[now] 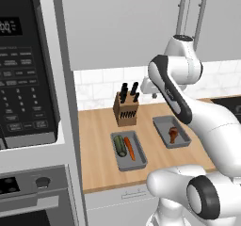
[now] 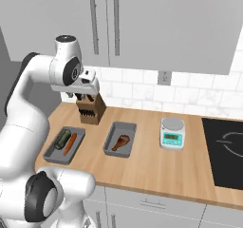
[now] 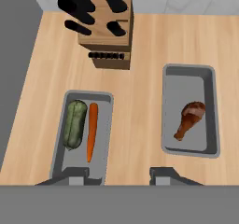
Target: Take the meat container that has the chicken drumstick and place it on the second highest rack of the freezer. Then take the vegetable container that has the carrot and cucumber and place it on the highest rack of the freezer.
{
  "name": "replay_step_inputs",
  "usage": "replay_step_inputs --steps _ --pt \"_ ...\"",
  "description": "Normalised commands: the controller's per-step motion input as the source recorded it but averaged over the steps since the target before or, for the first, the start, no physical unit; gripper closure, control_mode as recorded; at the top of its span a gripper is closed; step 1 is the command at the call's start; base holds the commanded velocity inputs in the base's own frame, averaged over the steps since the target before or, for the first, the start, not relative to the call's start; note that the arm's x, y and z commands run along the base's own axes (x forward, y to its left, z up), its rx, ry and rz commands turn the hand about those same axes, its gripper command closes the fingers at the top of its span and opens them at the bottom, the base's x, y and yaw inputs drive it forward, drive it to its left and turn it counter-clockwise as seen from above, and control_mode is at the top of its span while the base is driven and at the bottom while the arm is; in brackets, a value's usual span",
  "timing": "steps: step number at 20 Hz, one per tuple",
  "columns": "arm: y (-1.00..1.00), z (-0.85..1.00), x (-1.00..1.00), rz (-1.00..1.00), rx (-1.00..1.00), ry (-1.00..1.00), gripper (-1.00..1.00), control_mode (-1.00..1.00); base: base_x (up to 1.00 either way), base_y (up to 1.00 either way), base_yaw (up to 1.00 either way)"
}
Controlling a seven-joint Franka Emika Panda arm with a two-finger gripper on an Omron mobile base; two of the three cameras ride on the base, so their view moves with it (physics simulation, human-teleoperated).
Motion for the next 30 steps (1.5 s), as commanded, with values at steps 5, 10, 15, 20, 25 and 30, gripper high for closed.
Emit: replay_step_inputs --steps 5,10,15,20,25,30 --pt "-0.16 -0.03 -0.07 0.00 -0.01 0.00 -1.00 -1.00 0.00 0.00 0.00" --pt "-0.78 -0.01 -0.27 -0.07 0.10 0.00 -1.00 -1.00 0.00 0.00 0.00" --pt "-0.56 0.00 0.00 -0.10 0.00 0.09 -1.00 -1.00 0.00 0.00 0.00" --pt "-0.53 -0.09 0.02 -0.07 0.01 0.06 -1.00 -1.00 0.00 0.00 0.00" --pt "-0.35 -0.31 0.07 -0.02 0.03 0.03 -1.00 -1.00 0.00 0.00 0.00" --pt "0.01 -0.69 0.03 0.00 -0.05 0.19 -1.00 -1.00 0.00 0.00 0.00"
